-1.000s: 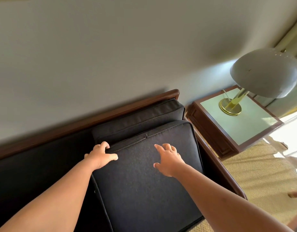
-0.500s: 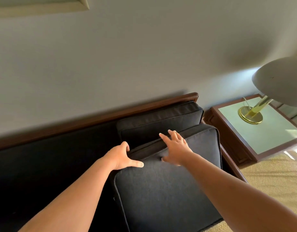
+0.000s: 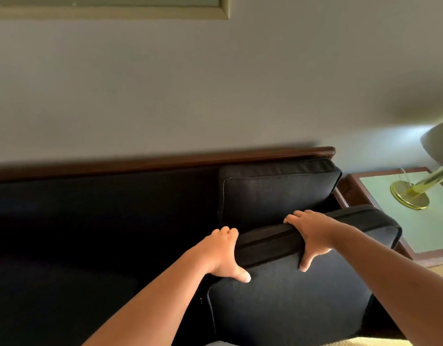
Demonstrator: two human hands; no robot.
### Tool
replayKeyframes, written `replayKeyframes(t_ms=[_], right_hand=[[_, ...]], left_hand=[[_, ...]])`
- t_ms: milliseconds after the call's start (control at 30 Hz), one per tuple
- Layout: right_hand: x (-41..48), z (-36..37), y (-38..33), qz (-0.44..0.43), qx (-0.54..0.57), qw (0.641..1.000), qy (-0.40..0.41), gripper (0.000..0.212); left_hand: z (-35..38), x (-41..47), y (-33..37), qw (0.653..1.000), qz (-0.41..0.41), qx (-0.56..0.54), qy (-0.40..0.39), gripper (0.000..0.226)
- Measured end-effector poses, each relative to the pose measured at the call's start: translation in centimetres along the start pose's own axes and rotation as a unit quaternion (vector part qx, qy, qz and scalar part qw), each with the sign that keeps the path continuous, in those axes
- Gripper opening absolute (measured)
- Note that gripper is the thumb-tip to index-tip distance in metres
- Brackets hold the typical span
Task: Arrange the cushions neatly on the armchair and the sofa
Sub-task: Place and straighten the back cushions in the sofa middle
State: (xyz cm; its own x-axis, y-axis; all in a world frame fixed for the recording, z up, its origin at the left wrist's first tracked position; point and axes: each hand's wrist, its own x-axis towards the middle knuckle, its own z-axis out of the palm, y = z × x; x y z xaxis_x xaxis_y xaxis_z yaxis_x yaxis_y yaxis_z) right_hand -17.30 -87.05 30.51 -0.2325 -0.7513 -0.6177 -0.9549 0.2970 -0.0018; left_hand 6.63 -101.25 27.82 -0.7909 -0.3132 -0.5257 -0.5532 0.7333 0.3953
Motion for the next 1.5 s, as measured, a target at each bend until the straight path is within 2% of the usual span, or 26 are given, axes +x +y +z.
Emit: replayKeyframes(t_ms=[233,433,600,733,833,1100,1300,1400,1500], right_hand=[[-1.7,-0.7,-7.6,-0.005,-0.054,0.998,0.006,0.111],[-0.6,-1.2,-19.8,-0.039,-0.091,0.994,0.052,0.106],[3.3,0.2,-31.2,-0.080,-0.073,0.991,0.072,0.110],[5.7,0.9,-41.1,-0.123,-0.058,0.986,0.098,0.100],[6.4,1.0,-46.0,-0.146,-0.062,0.982,0.103,0.099],[6.7,1.0,-45.4,-0.140,-0.072,0.982,0.105,0.103],[7.7,0.7,-42.1,-0.137,0.023,0.987,0.082,0.110],[9.3,-0.2,-40.8,-0.093,0.076,0.989,0.086,0.106],[10.9,-0.9,-39.8,-0.065,0.075,0.992,0.083,0.097]], left_hand=[[1.5,-5.1,-5.4,0.999,0.021,-0.038,-0.018,0.104],[2.6,-12.1,-15.4,0.994,-0.006,-0.092,-0.059,0.092],[3.0,-18.8,-25.3,0.991,-0.068,-0.083,-0.079,0.117],[2.7,-24.5,-33.4,0.983,-0.143,-0.065,-0.097,0.128],[3.5,-27.8,-37.3,0.975,-0.174,-0.079,-0.113,0.137],[3.9,-27.8,-37.5,0.977,-0.155,-0.090,-0.115,0.137],[3.0,-26.1,-36.5,0.973,-0.175,-0.078,-0.125,0.146],[2.6,-24.8,-35.8,0.974,-0.194,-0.050,-0.105,0.150],[2.5,-22.9,-34.2,0.980,-0.188,-0.024,-0.059,0.147]])
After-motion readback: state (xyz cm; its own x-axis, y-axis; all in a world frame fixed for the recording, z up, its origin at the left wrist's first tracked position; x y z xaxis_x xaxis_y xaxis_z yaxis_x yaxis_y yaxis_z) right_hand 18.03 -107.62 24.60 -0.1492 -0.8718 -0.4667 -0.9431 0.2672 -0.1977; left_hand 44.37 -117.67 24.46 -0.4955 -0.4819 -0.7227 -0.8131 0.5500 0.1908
